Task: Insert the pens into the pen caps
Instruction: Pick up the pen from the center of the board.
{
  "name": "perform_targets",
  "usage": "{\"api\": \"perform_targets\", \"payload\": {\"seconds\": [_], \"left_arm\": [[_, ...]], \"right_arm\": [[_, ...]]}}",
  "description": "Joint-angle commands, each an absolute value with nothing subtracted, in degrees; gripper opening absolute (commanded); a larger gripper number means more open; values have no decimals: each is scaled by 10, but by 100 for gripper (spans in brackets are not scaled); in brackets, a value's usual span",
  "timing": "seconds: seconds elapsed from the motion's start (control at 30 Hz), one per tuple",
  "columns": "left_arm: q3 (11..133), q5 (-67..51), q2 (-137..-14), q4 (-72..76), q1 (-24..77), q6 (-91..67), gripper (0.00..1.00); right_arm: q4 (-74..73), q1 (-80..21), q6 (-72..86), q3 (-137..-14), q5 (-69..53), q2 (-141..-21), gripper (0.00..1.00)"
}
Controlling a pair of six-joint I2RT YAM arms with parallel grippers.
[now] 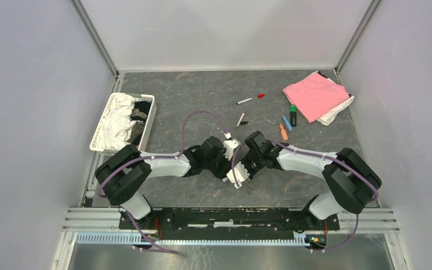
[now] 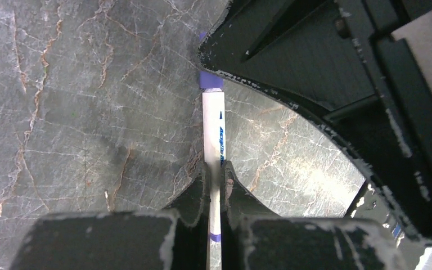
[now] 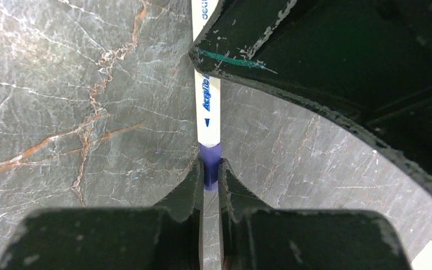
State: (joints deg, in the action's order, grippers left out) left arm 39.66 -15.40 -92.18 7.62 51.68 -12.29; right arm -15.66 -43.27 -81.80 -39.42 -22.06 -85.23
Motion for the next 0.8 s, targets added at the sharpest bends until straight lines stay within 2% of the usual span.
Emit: {"api": "perform_targets", "payload": {"seconds": [0.0, 0.1, 0.23, 0.37, 0.53, 0.77], "left_arm": [[433, -117, -913, 71, 525, -45, 2], [426, -99, -895, 75, 527, -23, 2], [409, -90, -883, 108, 527, -34, 11], [404, -83, -893, 128, 527, -60, 14], [371, -71, -877, 181, 526, -110, 28], [340, -48, -825, 207, 523, -146, 41]], "right_arm": [[-215, -466, -816, -425, -325, -878, 0], [-204, -466, -803, -419, -326, -876, 0], [-190, -466, -792, -410, -312, -880, 0], [-184, -465, -788, -406, -307, -881, 0], [-172, -460, -780, -397, -305, -878, 0], [-168, -438, -774, -389, -332, -873, 0]]}}
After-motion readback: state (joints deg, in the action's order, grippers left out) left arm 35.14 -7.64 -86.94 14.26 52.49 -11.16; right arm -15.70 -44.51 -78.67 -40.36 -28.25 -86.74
